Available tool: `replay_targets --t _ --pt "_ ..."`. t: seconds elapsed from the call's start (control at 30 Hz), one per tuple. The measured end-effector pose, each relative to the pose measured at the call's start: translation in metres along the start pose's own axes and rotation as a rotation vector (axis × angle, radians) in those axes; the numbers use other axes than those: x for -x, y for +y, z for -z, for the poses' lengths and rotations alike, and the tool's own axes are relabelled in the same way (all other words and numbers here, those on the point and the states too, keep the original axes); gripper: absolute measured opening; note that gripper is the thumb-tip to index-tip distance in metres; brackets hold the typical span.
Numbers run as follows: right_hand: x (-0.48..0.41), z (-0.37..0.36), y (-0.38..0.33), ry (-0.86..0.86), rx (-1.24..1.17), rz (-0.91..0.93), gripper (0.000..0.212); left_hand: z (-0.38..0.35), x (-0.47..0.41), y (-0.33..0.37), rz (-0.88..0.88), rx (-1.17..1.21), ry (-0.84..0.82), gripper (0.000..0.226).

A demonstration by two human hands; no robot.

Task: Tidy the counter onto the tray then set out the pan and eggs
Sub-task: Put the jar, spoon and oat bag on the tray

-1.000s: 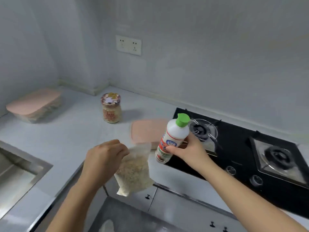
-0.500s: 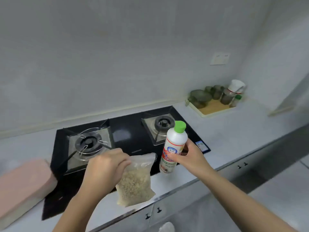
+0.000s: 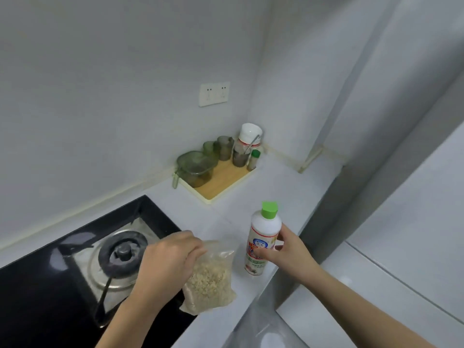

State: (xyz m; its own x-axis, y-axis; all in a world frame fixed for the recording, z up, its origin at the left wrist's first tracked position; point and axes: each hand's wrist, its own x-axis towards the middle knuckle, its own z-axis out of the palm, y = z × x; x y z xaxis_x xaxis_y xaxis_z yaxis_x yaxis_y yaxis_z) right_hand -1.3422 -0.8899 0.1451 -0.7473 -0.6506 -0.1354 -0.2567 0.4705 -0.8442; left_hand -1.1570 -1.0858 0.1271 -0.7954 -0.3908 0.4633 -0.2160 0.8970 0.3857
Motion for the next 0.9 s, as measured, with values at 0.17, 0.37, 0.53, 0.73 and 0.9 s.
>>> replay_targets --t 0.17,0.37,0.53,0.73,0.9 --pt "-0.063 0.047 0.03 0.164 -0.049 -0.087 0.049 -0.057 -0.092 -0.001 -0.051 0.035 -0.026 0.013" --pt "-0.156 0.095 0.06 0.272 -0.042 -0.141 0.05 -0.111 -0.181 -0.005 -0.081 0.108 0.035 0.032" --pt "-0.24 0.142 0.091 0.383 -0.071 -0.171 0.046 -0.154 -0.24 0.003 -0.085 0.097 0.035 0.02" --pt "-0.348 0.209 0.135 0.544 -0.218 -0.217 0.047 -0.204 -0.294 0.008 -0.065 0.043 0.098 0.038" --pt "-0.413 0.253 0.17 0.635 -0.223 -0.262 0.05 -0.228 -0.331 0.007 0.036 -0.003 0.119 0.026"
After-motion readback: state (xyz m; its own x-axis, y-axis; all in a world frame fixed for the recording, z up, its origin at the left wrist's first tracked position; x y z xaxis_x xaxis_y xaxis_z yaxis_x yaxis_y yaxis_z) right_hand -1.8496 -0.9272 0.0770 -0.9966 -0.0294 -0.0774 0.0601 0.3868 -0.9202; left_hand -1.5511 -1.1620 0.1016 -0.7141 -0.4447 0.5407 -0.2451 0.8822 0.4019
